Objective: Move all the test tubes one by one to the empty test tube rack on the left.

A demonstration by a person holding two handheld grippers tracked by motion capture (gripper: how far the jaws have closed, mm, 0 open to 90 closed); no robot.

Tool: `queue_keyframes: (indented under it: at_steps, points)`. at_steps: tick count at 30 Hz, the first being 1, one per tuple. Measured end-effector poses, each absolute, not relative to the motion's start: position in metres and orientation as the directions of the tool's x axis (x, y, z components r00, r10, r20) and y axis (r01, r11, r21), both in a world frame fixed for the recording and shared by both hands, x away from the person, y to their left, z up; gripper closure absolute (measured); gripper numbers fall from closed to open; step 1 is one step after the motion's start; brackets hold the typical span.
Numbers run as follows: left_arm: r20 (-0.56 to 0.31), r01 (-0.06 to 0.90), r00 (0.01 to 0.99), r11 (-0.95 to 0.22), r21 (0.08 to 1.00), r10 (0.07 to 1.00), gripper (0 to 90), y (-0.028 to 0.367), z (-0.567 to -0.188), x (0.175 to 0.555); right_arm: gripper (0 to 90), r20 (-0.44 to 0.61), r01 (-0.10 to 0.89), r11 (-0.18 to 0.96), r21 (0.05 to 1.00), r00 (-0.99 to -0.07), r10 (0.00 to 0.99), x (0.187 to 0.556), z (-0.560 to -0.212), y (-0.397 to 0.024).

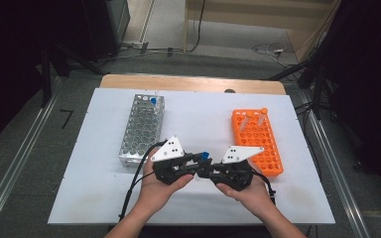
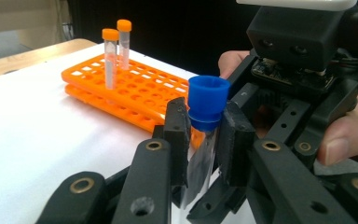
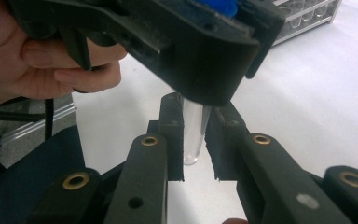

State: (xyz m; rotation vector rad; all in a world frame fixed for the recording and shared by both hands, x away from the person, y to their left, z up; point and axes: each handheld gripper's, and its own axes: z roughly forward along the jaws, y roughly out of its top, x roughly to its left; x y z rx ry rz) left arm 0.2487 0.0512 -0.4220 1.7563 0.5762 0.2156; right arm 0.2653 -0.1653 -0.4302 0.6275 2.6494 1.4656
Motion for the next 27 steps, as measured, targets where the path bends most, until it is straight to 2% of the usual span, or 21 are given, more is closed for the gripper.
queue_keyframes:
  at_steps: [9, 15, 20, 27]
  points:
    - [-0.157, 0.264, 0.849, -0.149, 0.953, 0.504, 76.9, 0.051, -0.422, 0.250, 72.7, 0.161, 0.331, 0.455, 0.826, -0.914, 0.374, 0.268, -0.432, -0.170]
    - [-0.162, 0.268, 0.830, -0.128, 0.955, 0.534, 76.9, 0.063, -0.420, 0.253, 52.5, 0.158, 0.329, 0.431, 0.840, -0.909, 0.386, 0.270, -0.433, -0.179]
    - [-0.165, 0.271, 0.816, -0.113, 0.956, 0.554, 76.9, 0.070, -0.418, 0.256, 30.5, 0.146, 0.335, 0.414, 0.847, -0.894, 0.424, 0.274, -0.434, -0.194]
    - [-0.157, 0.268, 0.797, -0.108, 0.957, 0.583, 76.9, 0.079, -0.416, 0.261, 10.4, 0.120, 0.326, 0.387, 0.862, -0.874, 0.470, 0.274, -0.431, -0.213]
